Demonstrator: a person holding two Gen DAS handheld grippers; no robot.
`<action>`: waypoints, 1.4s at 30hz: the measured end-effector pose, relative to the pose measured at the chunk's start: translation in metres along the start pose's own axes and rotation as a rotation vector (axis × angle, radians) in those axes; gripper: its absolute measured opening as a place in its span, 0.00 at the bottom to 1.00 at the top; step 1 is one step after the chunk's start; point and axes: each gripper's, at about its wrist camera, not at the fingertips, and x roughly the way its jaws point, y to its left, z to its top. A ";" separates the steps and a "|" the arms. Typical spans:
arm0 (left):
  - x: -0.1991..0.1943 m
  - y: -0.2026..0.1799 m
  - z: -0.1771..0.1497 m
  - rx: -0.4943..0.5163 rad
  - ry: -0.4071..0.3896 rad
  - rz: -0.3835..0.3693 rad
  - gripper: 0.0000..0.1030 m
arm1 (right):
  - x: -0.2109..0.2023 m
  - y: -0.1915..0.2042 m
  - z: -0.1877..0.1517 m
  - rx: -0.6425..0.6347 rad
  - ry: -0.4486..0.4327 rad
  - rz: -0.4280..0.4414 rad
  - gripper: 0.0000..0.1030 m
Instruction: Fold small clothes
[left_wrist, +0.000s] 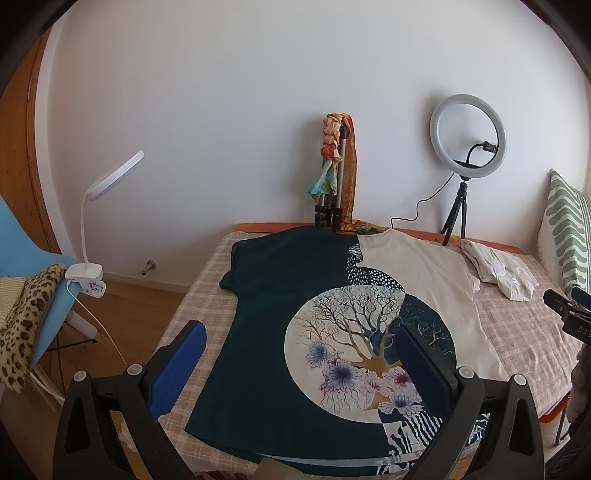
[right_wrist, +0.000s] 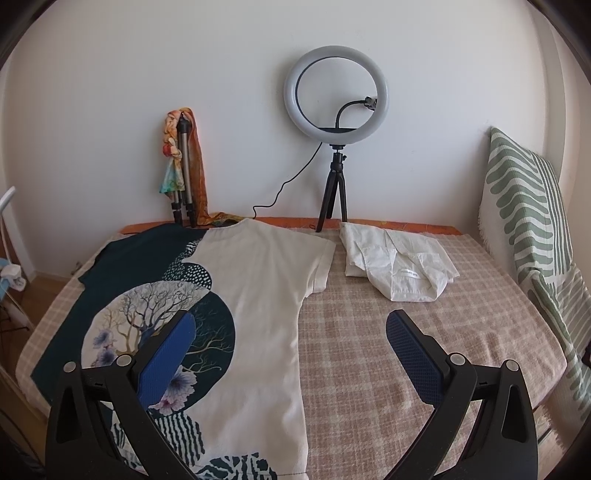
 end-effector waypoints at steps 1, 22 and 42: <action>0.000 0.001 0.000 -0.002 0.000 0.000 1.00 | 0.000 0.001 0.000 -0.002 -0.002 0.000 0.99; 0.018 0.050 -0.017 -0.051 0.066 -0.004 0.91 | 0.023 0.055 0.029 -0.053 0.023 0.154 0.99; 0.065 0.134 -0.097 -0.296 0.266 -0.099 0.45 | 0.133 0.266 0.103 -0.251 0.273 0.522 0.74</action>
